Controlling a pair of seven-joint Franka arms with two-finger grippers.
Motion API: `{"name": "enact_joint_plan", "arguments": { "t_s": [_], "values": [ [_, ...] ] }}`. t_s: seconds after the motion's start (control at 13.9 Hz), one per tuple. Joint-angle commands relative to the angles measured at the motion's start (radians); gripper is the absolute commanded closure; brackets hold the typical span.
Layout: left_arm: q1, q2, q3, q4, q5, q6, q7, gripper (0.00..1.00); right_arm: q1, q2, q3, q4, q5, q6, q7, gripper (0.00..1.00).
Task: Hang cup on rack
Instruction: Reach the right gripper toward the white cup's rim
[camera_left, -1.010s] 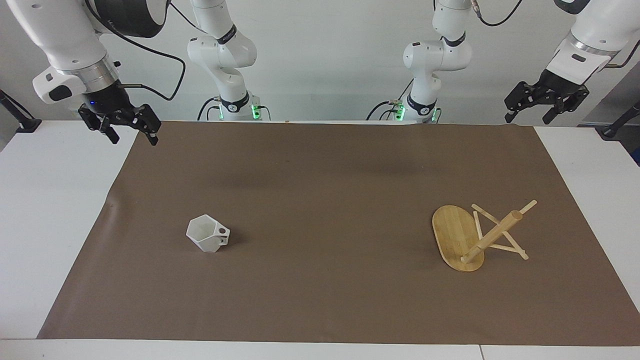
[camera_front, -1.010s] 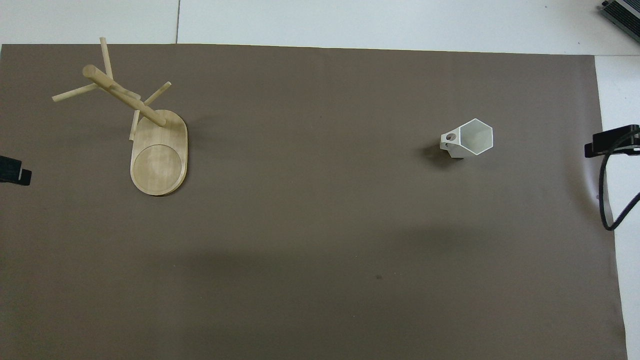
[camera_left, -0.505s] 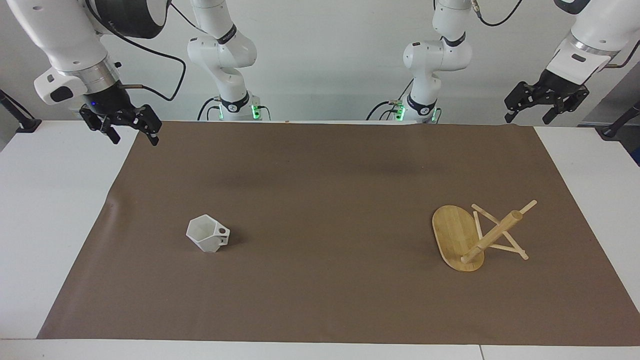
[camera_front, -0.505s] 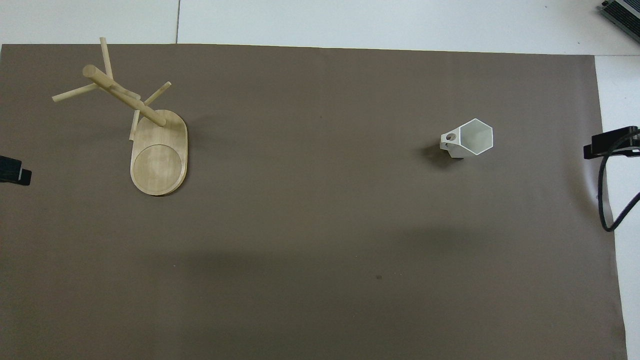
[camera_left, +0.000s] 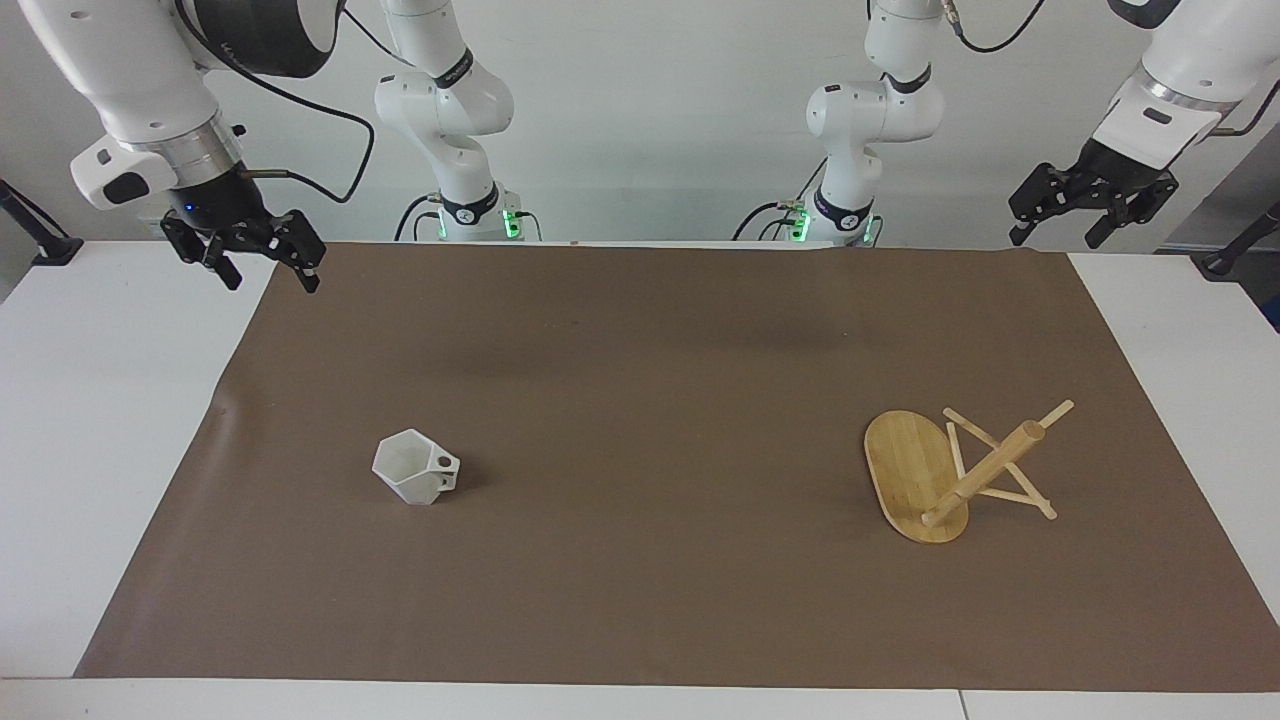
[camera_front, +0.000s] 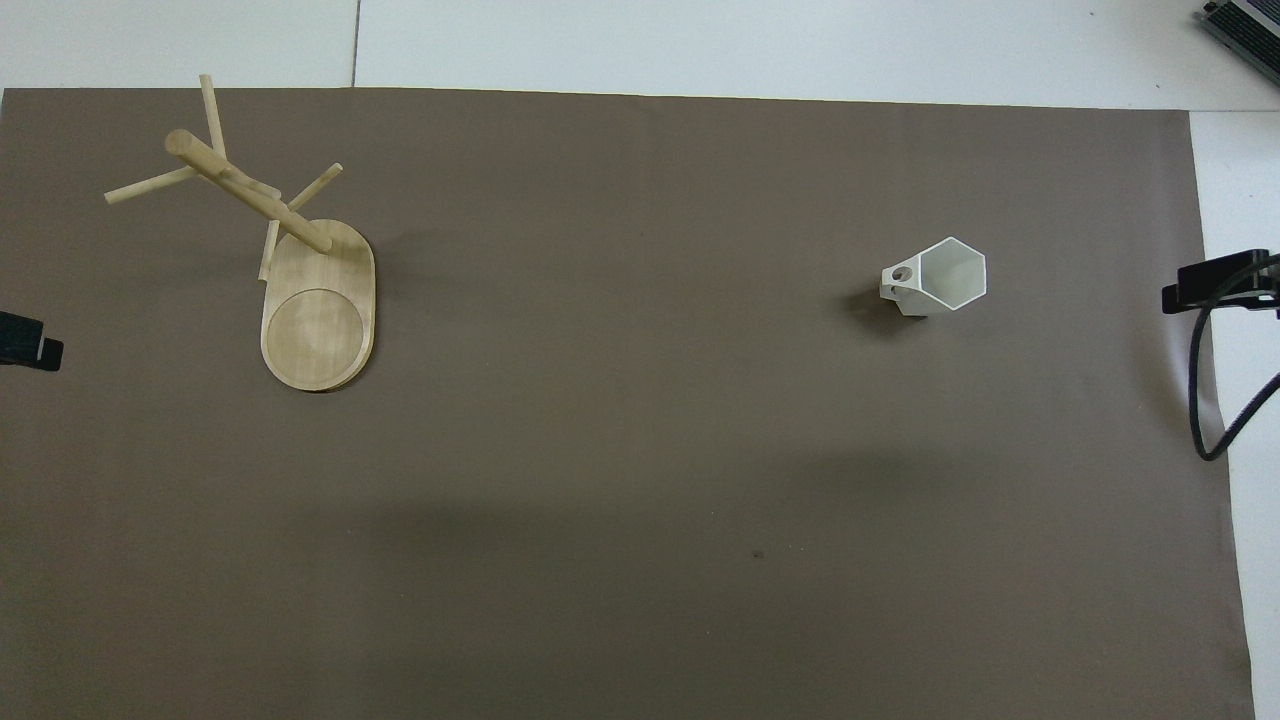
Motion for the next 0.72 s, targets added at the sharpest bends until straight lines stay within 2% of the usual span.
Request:
{"name": "enact_joint_plan", "arguments": {
  "t_s": [0.0, 0.29, 0.65],
  "values": [
    [-0.018, -0.018, 0.013, -0.02, 0.019, -0.006, 0.001, 0.0, 0.022, -0.02, 0.02, -0.094, -0.003, 0.118, -0.003, 0.0],
    [-0.018, -0.018, 0.014, -0.02, 0.019, -0.006, 0.001, 0.0, 0.026, 0.018, 0.021, -0.274, -0.003, 0.377, 0.001, 0.0],
    [-0.018, -0.018, 0.014, -0.02, 0.019, -0.006, 0.001, 0.0, 0.027, 0.122, 0.021, -0.302, 0.0, 0.516, 0.021, 0.0]
  ]
}}
